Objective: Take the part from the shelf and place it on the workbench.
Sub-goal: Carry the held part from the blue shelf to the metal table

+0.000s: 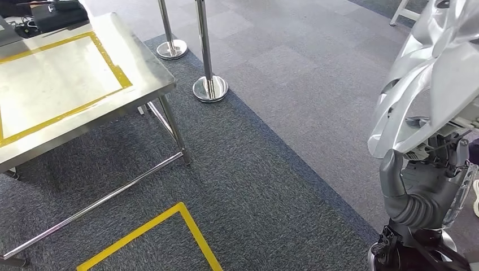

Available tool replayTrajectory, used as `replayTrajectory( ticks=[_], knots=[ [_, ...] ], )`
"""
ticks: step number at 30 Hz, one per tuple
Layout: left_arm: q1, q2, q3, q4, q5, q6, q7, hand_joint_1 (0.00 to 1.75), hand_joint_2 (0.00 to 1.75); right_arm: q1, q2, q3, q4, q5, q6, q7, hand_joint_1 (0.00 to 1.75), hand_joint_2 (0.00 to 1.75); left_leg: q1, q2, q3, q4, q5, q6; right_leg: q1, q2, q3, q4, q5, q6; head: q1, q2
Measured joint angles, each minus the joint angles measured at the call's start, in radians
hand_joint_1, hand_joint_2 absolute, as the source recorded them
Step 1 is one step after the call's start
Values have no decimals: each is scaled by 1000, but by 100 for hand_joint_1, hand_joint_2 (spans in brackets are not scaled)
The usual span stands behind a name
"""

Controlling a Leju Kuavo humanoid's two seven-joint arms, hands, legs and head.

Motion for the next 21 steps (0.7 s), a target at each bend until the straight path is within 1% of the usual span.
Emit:
replayTrajectory(
  ticks=[1,2,3,4,5,6,7,8,9,10,11,12,13,14,15,16,17,18,19,20,21],
  knots=[
    [2,-2,0,0,0,0,0,0,175,0,0,1,0,0,0,0,175,175,3,-13,3,-4,3,5,-1,0,5,1,-4,6,1,0],
    [2,-3,0,0,0,0,0,0,175,0,0,1,-1,0,0,0,175,175,8,-27,6,-8,6,10,-2,17,3,14,-15,12,2,0],
    [2,-5,1,0,-1,0,-1,0,175,0,0,1,-2,0,0,0,175,175,13,-41,10,-11,9,16,-2,44,-9,47,-36,16,6,0],
    [1,-6,1,0,-2,0,-1,0,175,2,0,1,-3,1,0,-1,175,175,16,-54,12,-13,11,19,-3,79,-35,104,-65,19,10,0],
    [1,-6,2,0,-3,0,-2,0,175,4,-1,1,-3,1,0,-1,175,175,18,-67,12,-13,11,21,-3,104,-72,176,-97,21,14,0],
    [0,-7,2,0,-4,0,-2,0,175,6,-2,1,-3,2,1,-1,175,175,18,-82,12,-12,10,22,-3,116,-109,244,-121,23,16,0],
    [0,-7,2,0,-4,-1,-2,0,175,8,-3,1,-3,3,1,-1,175,175,18,-98,12,-12,10,22,-3,121,-135,285,-127,23,17,0],
    [0,-8,2,0,-5,-1,-3,0,175,11,-3,1,-3,3,1,-1,175,175,18,-114,14,-12,10,22,-3,123,-141,286,-112,21,16,0],
    [0,-8,3,0,-6,-1,-3,0,175,12,-3,1,-3,4,2,-1,175,175,19,-130,16,-11,9,20,-3,126,-126,241,-78,19,16,0],
    [1,-8,3,0,-7,-1,-3,0,175,13,-4,1,-3,4,2,-1,175,175,20,-146,19,-10,7,18,-5,137,-95,165,-34,17,17,0],
    [2,-8,3,0,-8,-1,-3,0,175,14,-4,1,-3,4,1,-1,175,175,19,-160,20,-8,5,14,-7,158,-64,92,-2,15,17,0],
    [3,-8,3,0,-9,-1,-3,0,175,14,-4,1,-3,4,1,-1,175,175,19,-172,18,-6,3,9,-8,175,-40,35,19,13,16,0],
    [4,-8,3,0,-9,-1,-3,0,175,15,-4,1,-3,4,1,-1,175,175,19,-182,15,-5,2,3,-8,187,-27,6,27,10,16,0],
    [4,-8,4,0,-10,-1,-3,0,175,15,-4,0,-3,5,1,-1,175,175,20,-190,11,-5,2,-2,-6,190,-25,0,23,6,15,0],
    [5,-7,4,0,-10,-1,-3,0,175,15,-4,0,-3,6,1,-1,175,175,21,-199,8,-6,3,-6,-5,181,-24,0,24,0,15,0],
    [6,-6,4,0,-10,-1,-3,0,175,15,-4,1,-3,7,1,-1,175,175,22,-196,7,-5,1,-11,-5,171,-23,-1,25,-5,15,0],
    [6,-6,5,0,-10,-1,-3,0,175,15,-3,1,-3,8,1,-1,175,175,21,-177,0,7,-7,-15,-6,160,-21,-3,24,-11,13,0],
    [6,-4,5,0,-10,-1,-2,0,175,14,-2,1,-4,9,0,-1,175,175,19,-149,-15,37,-25,-20,-8,147,-19,-4,24,-17,10,0],
    [5,-2,6,0,-10,-1,-2,0,175,14,-1,0,-6,10,-2,-1,175,175,17,-116,-42,90,-53,-24,-9,135,-17,-5,22,-22,8,0],
    [3,-1,7,0,-10,-1,-2,0,175,15,0,0,-7,11,-3,-1,175,175,16,-91,-78,160,-85,-27,-9,122,-17,-5,20,-26,5,0],
    [2,1,8,0,-10,-1,-1,0,175,15,0,-1,-8,12,-3,0,175,175,17,-81,-115,231,-112,-29,-8,110,-17,-5,19,-28,5,0]
  ],
)
